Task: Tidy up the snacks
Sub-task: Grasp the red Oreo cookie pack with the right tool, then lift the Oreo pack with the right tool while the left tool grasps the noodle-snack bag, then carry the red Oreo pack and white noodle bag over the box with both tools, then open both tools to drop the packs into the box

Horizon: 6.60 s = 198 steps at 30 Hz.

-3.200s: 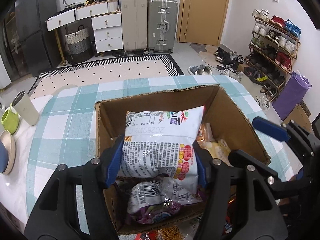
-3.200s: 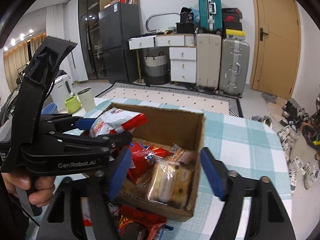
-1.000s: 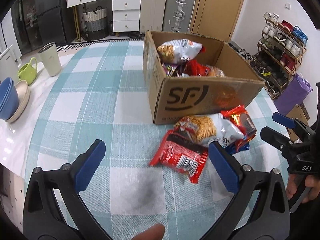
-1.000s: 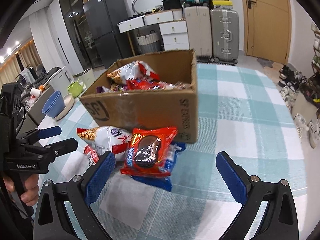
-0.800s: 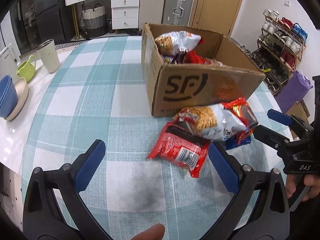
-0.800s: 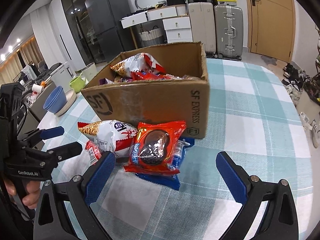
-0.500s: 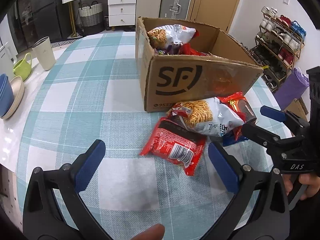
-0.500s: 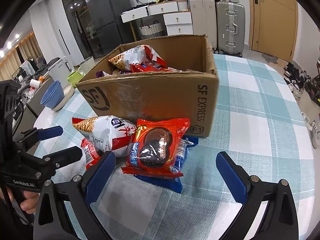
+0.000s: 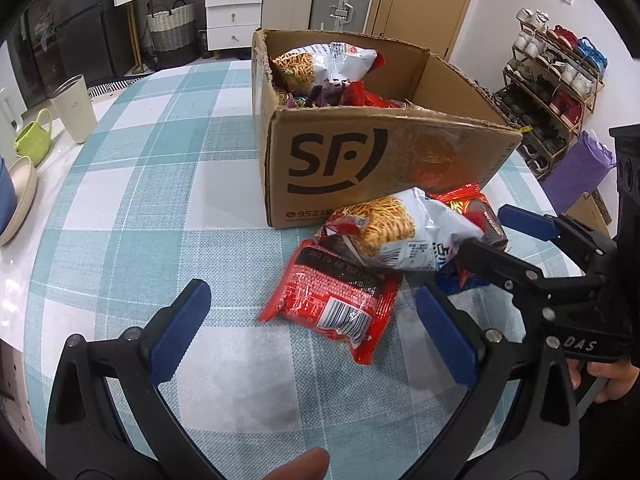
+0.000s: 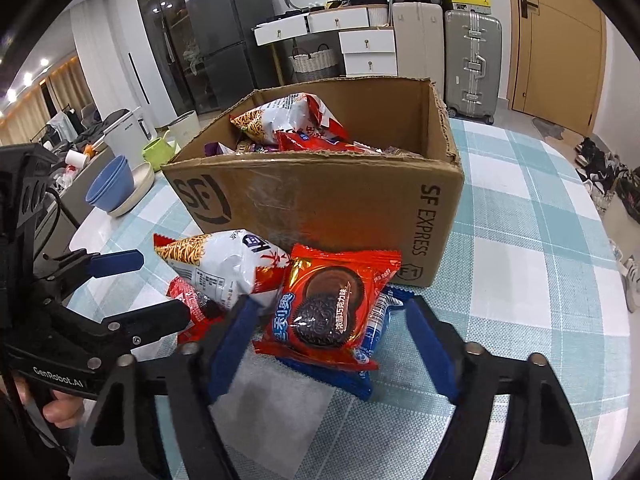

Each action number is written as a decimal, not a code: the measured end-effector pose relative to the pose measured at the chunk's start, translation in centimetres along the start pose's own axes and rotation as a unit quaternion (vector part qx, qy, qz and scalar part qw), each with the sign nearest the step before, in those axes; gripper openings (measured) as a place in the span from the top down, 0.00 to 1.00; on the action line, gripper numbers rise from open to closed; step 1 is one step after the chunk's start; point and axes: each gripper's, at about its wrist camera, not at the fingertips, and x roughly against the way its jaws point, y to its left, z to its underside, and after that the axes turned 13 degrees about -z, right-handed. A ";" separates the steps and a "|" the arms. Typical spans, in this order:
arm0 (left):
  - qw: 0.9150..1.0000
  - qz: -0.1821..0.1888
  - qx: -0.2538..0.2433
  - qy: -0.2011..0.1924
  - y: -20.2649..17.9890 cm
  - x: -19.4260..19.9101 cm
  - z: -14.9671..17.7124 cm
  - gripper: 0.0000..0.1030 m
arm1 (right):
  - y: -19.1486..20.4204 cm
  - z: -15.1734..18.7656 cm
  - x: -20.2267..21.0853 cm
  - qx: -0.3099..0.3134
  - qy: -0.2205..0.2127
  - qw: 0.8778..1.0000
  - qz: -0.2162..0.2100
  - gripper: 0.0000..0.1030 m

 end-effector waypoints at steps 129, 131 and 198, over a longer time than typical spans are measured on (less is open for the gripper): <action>0.990 0.070 0.033 -0.121 3.1 13.0 -0.1 0.49 | 3.2 -0.6 9.3 0.040 -0.125 0.991 0.005 0.57; 0.989 0.070 0.033 -0.127 3.1 13.5 -0.3 0.49 | 3.3 -1.1 9.2 0.042 -0.126 0.991 0.003 0.57; 0.992 -0.012 -0.004 -0.123 -2.7 1.8 -12.0 0.48 | -1.2 -7.7 2.5 0.056 -0.111 0.992 0.029 0.48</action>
